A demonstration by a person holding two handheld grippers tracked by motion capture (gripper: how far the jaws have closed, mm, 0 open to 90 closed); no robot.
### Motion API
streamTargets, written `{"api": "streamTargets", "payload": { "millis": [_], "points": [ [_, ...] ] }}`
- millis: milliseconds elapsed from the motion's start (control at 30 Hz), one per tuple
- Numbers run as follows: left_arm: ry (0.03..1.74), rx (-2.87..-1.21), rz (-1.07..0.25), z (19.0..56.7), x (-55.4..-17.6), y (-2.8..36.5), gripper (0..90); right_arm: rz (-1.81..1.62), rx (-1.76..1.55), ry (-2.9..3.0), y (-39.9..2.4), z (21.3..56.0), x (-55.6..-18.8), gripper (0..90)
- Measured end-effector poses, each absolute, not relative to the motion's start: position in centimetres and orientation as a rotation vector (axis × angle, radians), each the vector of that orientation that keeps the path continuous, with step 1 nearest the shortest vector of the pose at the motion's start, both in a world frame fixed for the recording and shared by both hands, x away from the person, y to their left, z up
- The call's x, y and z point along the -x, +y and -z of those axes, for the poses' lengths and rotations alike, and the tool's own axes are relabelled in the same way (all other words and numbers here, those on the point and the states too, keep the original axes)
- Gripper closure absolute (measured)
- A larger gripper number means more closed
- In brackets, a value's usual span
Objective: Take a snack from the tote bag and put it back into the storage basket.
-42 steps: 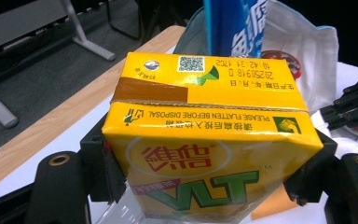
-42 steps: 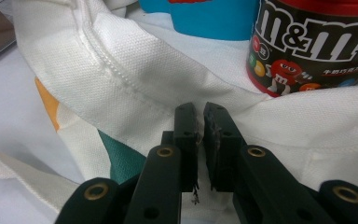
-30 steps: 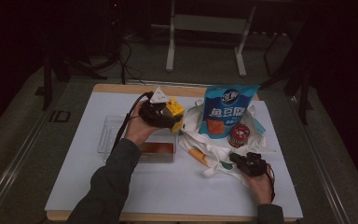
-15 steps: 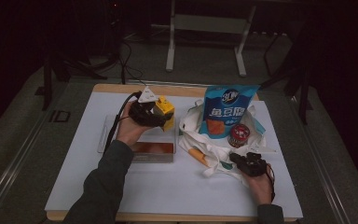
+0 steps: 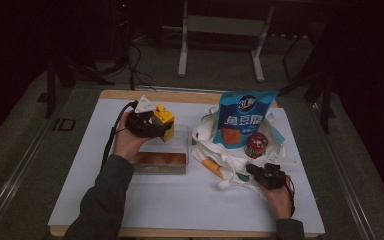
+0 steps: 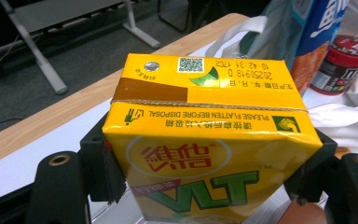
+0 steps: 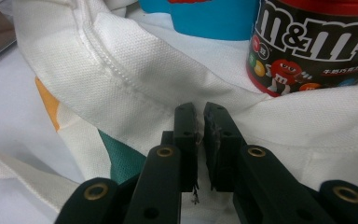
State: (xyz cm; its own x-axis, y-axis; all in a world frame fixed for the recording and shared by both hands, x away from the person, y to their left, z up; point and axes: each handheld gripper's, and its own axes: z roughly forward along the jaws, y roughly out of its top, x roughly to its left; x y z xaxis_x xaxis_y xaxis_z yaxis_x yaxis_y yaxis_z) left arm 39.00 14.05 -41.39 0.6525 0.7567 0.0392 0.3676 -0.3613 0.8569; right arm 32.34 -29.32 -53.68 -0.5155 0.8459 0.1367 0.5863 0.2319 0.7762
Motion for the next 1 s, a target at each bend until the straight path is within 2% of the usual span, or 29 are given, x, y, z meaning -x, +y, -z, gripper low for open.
{"api": "streamTargets", "payload": {
  "millis": [1000],
  "points": [
    [1.034,-1.929,-0.587,43.7,-37.1,18.4,28.5,-1.176,-1.329,2.193,-29.4,53.7,-32.3,83.5]
  ]
}}
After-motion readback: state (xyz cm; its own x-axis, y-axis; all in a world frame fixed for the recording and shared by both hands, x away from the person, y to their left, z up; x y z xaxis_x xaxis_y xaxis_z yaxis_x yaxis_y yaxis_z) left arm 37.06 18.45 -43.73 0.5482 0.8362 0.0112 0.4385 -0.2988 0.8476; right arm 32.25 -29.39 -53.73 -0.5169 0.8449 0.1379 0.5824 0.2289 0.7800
